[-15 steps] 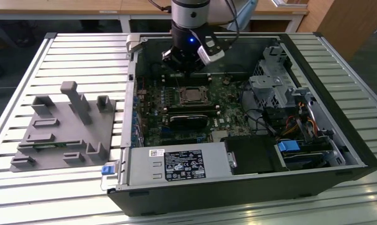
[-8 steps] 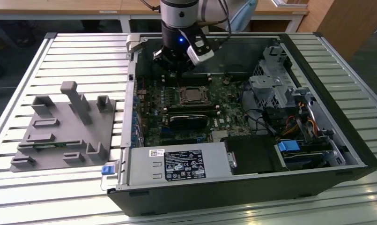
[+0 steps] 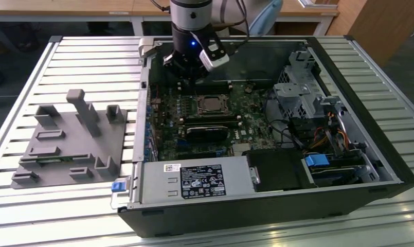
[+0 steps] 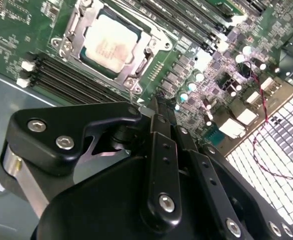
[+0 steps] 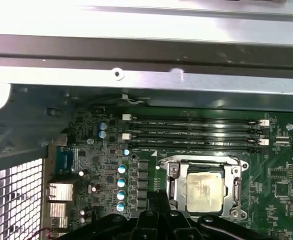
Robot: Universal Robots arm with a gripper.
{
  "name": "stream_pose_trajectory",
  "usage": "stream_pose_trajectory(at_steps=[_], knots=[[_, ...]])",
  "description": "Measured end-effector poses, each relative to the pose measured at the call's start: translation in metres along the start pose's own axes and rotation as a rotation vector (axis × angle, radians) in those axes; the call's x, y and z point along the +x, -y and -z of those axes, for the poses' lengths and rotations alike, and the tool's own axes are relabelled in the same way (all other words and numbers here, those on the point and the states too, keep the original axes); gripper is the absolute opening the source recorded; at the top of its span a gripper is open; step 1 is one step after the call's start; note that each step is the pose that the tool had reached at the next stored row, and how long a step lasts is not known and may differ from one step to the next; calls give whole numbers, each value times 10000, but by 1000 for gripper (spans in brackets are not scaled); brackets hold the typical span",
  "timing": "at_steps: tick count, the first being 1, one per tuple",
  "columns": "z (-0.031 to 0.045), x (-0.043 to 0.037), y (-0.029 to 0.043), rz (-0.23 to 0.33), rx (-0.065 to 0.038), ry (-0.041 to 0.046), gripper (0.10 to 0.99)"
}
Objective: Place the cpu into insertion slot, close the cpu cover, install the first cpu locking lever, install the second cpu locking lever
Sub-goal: 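Install the first cpu locking lever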
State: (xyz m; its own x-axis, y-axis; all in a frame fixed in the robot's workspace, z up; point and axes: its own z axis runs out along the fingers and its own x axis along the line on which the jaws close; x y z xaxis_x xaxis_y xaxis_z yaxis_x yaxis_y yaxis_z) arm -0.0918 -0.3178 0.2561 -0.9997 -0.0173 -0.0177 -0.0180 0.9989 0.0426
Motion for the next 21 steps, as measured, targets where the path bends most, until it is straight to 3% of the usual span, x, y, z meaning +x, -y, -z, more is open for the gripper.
stream_pose_trajectory(at_steps=[21], knots=[[-46, 99, -185, 0, -2, 0, 106]])
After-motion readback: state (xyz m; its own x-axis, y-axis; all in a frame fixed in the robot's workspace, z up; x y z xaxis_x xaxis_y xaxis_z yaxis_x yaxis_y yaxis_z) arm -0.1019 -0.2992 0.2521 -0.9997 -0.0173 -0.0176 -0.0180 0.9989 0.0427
